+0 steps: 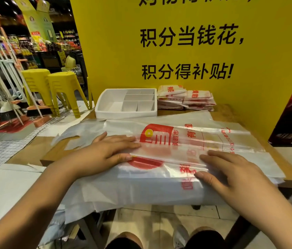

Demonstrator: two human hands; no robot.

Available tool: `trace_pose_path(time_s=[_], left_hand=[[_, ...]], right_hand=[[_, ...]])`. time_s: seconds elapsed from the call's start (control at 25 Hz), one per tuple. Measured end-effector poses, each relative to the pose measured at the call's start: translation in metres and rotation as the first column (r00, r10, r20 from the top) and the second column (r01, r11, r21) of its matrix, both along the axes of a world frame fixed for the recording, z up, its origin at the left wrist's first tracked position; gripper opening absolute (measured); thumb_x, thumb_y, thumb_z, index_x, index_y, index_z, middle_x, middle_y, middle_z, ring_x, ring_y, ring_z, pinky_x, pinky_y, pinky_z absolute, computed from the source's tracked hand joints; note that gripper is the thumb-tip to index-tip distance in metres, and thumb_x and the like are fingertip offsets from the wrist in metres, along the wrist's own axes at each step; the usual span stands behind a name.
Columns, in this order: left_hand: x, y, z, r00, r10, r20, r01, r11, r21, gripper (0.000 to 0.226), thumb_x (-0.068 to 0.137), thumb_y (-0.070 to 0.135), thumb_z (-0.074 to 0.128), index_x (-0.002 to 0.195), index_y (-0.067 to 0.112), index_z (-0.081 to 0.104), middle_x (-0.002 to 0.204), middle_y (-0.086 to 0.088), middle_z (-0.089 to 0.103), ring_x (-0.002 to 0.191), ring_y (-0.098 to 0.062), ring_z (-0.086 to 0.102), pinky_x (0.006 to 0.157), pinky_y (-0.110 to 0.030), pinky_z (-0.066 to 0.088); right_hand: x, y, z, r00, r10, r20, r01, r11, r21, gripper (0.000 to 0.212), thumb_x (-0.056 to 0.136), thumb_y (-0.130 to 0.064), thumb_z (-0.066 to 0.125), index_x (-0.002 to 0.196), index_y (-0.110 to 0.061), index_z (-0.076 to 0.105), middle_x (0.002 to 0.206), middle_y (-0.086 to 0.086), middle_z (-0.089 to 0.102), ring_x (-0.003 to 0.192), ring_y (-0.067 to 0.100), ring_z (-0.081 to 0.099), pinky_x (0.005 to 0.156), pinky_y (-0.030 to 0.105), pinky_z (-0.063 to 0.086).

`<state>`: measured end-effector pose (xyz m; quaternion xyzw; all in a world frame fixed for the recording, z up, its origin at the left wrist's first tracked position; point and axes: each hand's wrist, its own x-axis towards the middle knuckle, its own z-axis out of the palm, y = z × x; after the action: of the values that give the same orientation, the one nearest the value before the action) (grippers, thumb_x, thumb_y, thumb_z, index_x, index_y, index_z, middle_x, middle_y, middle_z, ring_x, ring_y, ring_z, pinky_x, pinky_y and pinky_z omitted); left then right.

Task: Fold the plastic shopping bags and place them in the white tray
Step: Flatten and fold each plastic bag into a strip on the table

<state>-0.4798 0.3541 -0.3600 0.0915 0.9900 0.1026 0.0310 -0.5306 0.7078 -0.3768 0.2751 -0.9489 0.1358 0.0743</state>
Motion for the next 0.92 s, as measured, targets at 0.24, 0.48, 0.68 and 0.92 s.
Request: trace_pose_path(time_s=[0.24, 0.48, 0.68, 0.92], left_hand=[[0.031, 0.005, 0.001, 0.978, -0.004, -0.211, -0.012, 0.997, -0.075, 0.055, 0.09, 0.065, 0.023, 0.14, 0.052, 0.043, 0.14, 0.029, 0.046, 0.134, 0.007, 0.034, 0.124, -0.041, 0.009], [0.046, 0.0, -0.005, 0.925, -0.013, -0.379, -0.013, 0.998, -0.065, 0.042, 0.096, 0.041, 0.036, 0.136, 0.042, 0.046, 0.132, 0.019, 0.049, 0.121, -0.006, 0.048, 0.097, -0.029, 0.043], [0.043, -0.017, 0.006, 0.926, -0.054, -0.374, 0.003, 0.991, -0.135, 0.037, 0.093, 0.048, 0.03, 0.117, 0.039, 0.057, 0.105, 0.018, 0.065, 0.098, -0.009, 0.062, 0.08, -0.029, 0.048], [0.046, -0.02, 0.017, 0.976, -0.016, -0.218, -0.009, 0.994, -0.113, 0.067, 0.084, 0.071, 0.014, 0.119, 0.039, 0.062, 0.11, 0.02, 0.066, 0.097, 0.0, 0.059, 0.082, -0.028, 0.05]], right_hand=[[-0.002, -0.008, 0.008, 0.99, 0.132, -0.052, -0.135, 0.987, -0.081, 0.058, 0.082, -0.07, 0.047, 0.124, -0.036, 0.065, 0.12, -0.021, 0.063, 0.113, 0.007, 0.057, 0.097, 0.032, 0.048], [-0.008, -0.027, 0.026, 0.952, 0.293, -0.086, -0.298, 0.953, -0.05, 0.021, 0.094, -0.043, 0.048, 0.106, -0.039, 0.063, 0.097, -0.025, 0.063, 0.089, 0.001, 0.06, 0.072, 0.023, 0.049], [-0.019, -0.025, 0.032, 0.94, 0.337, -0.049, -0.336, 0.941, 0.033, 0.019, 0.094, -0.048, 0.045, 0.107, -0.042, 0.057, 0.097, -0.028, 0.063, 0.088, -0.002, 0.059, 0.073, 0.029, 0.05], [-0.028, -0.02, 0.045, 0.943, 0.331, -0.027, -0.32, 0.926, 0.198, 0.03, 0.092, -0.059, 0.048, 0.097, -0.035, 0.065, 0.089, -0.02, 0.067, 0.081, -0.001, 0.06, 0.072, 0.022, 0.047]])
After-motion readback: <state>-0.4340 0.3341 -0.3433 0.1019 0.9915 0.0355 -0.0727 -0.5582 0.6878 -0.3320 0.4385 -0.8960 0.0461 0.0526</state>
